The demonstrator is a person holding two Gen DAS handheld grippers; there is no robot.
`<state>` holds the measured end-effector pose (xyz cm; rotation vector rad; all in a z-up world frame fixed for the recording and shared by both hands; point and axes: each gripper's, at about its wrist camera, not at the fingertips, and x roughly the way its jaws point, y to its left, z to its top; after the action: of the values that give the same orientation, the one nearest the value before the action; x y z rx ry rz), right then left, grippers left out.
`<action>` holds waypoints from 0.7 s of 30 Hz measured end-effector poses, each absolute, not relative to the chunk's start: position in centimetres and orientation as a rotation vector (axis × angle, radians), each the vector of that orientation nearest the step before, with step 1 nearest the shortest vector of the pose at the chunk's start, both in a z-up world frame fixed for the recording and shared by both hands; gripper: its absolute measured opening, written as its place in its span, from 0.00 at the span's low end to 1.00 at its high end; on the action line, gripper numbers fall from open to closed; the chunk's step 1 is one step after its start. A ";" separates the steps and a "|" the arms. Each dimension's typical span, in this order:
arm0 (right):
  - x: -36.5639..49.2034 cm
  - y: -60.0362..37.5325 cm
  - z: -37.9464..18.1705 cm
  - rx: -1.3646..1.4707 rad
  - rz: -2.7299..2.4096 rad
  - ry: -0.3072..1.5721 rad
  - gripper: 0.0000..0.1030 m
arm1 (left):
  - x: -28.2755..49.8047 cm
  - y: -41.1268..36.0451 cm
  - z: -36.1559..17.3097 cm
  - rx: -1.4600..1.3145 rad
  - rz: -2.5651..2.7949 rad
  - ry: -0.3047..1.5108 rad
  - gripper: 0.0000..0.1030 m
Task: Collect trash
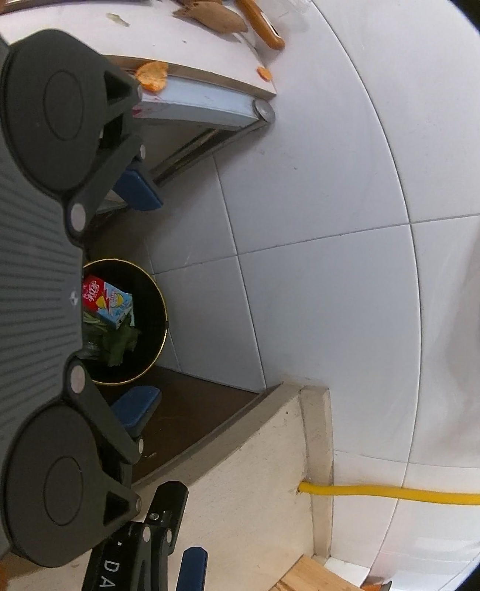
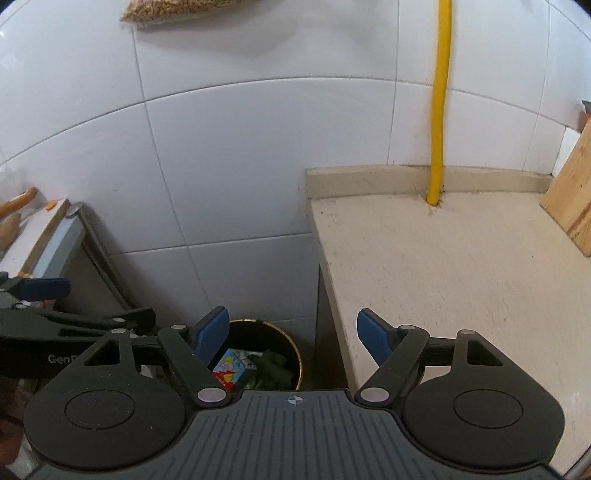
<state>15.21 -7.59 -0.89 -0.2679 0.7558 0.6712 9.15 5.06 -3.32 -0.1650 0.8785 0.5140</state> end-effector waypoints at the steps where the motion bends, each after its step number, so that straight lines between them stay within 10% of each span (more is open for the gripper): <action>1: 15.2 -7.7 -0.9 -0.267 0.671 0.757 0.79 | 9.0 4.9 -3.3 -0.169 0.518 0.877 0.95; 21: 15.1 -8.9 -0.8 -0.251 0.701 0.765 0.80 | 8.6 4.0 -2.8 -0.191 0.545 0.861 0.95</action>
<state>15.08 -8.94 -0.84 -0.2515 0.7648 0.7007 8.62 4.04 -2.82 -0.1913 0.8614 0.5446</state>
